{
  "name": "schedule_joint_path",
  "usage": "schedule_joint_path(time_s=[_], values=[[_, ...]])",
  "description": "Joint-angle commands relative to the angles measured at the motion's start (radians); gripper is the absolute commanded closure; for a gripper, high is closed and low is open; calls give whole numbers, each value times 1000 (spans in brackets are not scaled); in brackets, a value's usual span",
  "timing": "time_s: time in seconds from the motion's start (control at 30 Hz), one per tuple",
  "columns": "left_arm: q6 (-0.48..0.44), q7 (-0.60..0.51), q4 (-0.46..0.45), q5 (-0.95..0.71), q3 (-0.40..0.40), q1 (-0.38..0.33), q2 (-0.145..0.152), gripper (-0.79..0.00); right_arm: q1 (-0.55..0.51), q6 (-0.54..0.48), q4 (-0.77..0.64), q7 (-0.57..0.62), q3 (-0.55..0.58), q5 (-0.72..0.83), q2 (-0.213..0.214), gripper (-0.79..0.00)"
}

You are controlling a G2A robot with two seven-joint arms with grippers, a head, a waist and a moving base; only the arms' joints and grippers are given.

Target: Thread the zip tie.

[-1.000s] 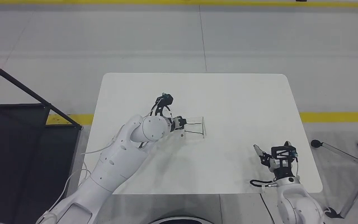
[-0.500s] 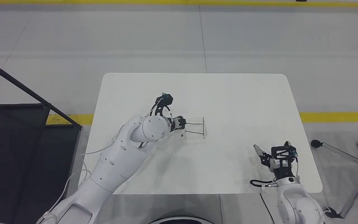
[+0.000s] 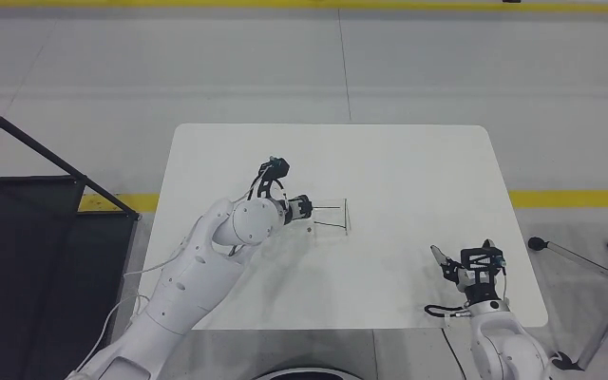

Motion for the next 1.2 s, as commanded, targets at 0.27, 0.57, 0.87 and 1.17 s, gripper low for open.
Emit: schedule_joint_path(time_s=[0.27,0.57,0.87,1.17], values=[[-92,-45,-163,-14,-124,120,35,0,0,0,0,0,0,0,0,-785],[-256,-121,-306,-78,-260,261,70,0,-15,-60,-31,21,7,-11,3,-785],[-408,-132,-366,-173,-375,368,93,0,9,-276,-201,393,21,164,14,-785],[-532,-151,-354,-233,-438,417,110,0,127,-312,-229,764,-21,392,20,-785]])
